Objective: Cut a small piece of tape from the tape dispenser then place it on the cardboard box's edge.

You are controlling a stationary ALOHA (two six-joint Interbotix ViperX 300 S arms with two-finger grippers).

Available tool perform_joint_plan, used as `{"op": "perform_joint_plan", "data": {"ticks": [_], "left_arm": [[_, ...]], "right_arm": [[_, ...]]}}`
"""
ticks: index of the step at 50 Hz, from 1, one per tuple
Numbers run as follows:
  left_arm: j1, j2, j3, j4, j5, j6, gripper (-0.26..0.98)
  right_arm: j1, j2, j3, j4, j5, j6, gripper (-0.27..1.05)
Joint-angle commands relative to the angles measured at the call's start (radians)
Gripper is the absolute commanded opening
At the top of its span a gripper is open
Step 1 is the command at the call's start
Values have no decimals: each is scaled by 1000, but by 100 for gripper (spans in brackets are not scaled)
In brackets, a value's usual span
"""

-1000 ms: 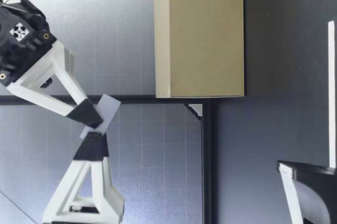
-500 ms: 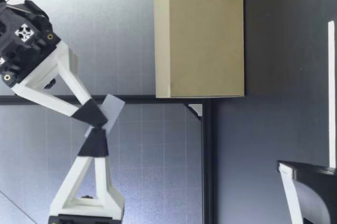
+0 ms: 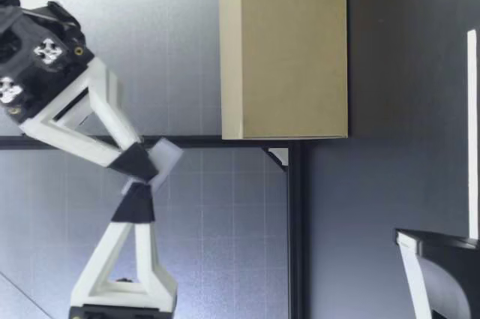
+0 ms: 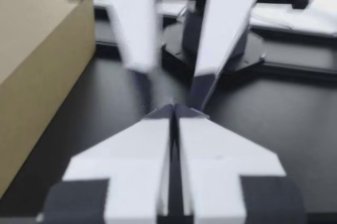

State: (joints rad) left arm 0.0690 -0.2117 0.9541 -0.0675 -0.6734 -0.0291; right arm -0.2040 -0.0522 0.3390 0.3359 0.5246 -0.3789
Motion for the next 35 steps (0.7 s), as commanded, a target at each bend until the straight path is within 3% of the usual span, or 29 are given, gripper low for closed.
{"op": "perform_joint_plan", "data": {"ticks": [1,9,16,21,28,35], "left_arm": [[2,5,-25,-29,-15,-2,-12],[5,46,-54,-86,-67,-9,-12],[37,97,-95,-216,-115,-77,-12],[84,149,-138,-282,-129,-175,-12],[158,218,-187,-295,-130,-376,-12],[221,285,-209,-295,-130,-560,-12]], "right_arm": [[-37,-51,15,2,-31,0,37],[-114,-129,110,2,-124,-2,37],[-150,-193,199,2,-250,-6,37],[-158,-221,255,-3,-348,-9,37],[-166,-215,287,-34,-436,-8,36],[-199,-189,307,-43,-522,-8,26]]}}
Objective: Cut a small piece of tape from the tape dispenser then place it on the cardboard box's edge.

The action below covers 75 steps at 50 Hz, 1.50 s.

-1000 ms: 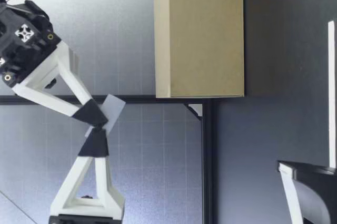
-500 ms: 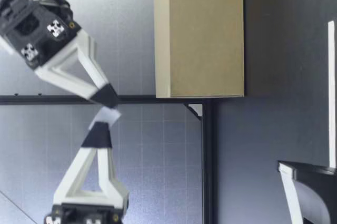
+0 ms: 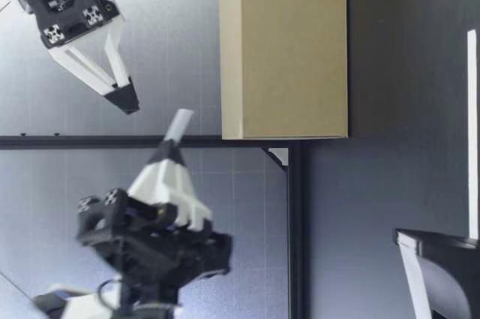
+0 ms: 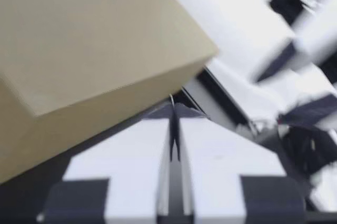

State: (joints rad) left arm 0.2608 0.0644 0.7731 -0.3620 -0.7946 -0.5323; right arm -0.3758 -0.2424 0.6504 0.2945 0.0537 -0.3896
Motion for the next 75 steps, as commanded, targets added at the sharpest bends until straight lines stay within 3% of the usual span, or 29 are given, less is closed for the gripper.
{"op": "perform_joint_plan", "data": {"ticks": [1,14,21,75], "left_arm": [[35,15,-29,0,-11,-75,-12],[83,77,-54,0,-11,-198,-12],[87,97,-71,-2,-5,-202,-12],[107,155,-80,-34,32,-201,-12]], "right_arm": [[-34,5,-2,-2,-61,3,25],[-80,75,17,-2,-209,3,-2],[-84,106,12,-2,-224,0,-9],[-117,314,-61,-3,-212,-5,-10]]}}
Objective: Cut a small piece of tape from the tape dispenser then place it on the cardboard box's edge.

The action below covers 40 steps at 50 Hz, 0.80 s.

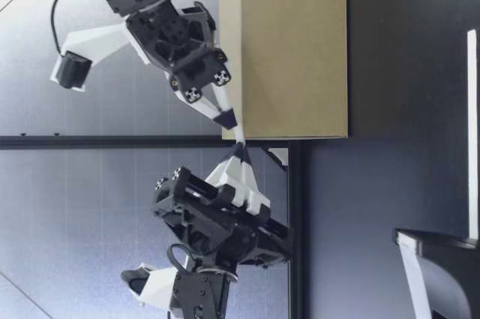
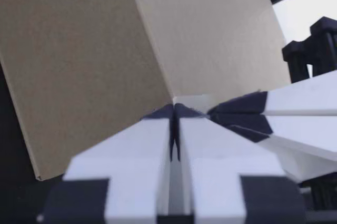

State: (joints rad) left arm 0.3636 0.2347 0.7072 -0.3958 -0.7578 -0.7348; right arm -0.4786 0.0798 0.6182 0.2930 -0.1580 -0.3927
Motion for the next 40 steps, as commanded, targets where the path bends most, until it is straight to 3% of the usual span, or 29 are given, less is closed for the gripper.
{"op": "perform_joint_plan", "data": {"ticks": [1,28,35,40], "left_arm": [[5,-15,-14,0,-5,2,-12],[5,-25,-8,-2,-5,14,-8],[5,-29,-6,-2,-5,17,11],[5,-32,-3,0,-5,18,33]], "right_arm": [[-14,-6,-32,-2,2,-2,-10],[-43,55,-95,-23,44,0,-10],[-43,54,-95,-23,43,2,-10],[-43,49,-95,-23,41,2,-10]]}}
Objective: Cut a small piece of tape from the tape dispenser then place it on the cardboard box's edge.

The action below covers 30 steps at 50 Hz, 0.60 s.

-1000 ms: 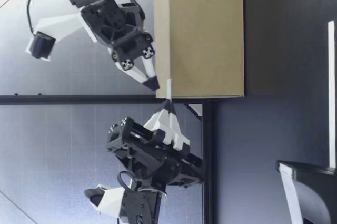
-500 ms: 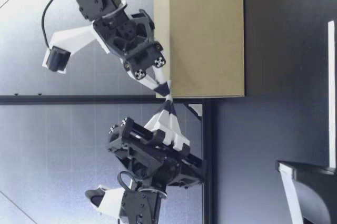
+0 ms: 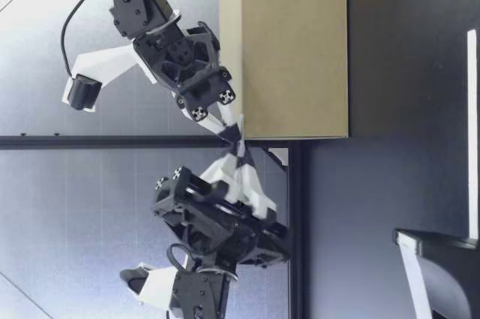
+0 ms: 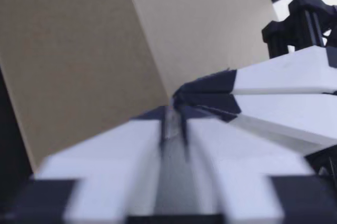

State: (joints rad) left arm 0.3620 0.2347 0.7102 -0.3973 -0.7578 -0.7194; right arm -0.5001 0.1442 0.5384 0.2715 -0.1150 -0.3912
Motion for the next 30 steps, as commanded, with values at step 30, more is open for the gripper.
{"op": "perform_joint_plan", "data": {"ticks": [30], "left_arm": [[-77,-210,95,74,-5,264,37]], "right_arm": [[89,-241,-2,2,8,12,-10]]}}
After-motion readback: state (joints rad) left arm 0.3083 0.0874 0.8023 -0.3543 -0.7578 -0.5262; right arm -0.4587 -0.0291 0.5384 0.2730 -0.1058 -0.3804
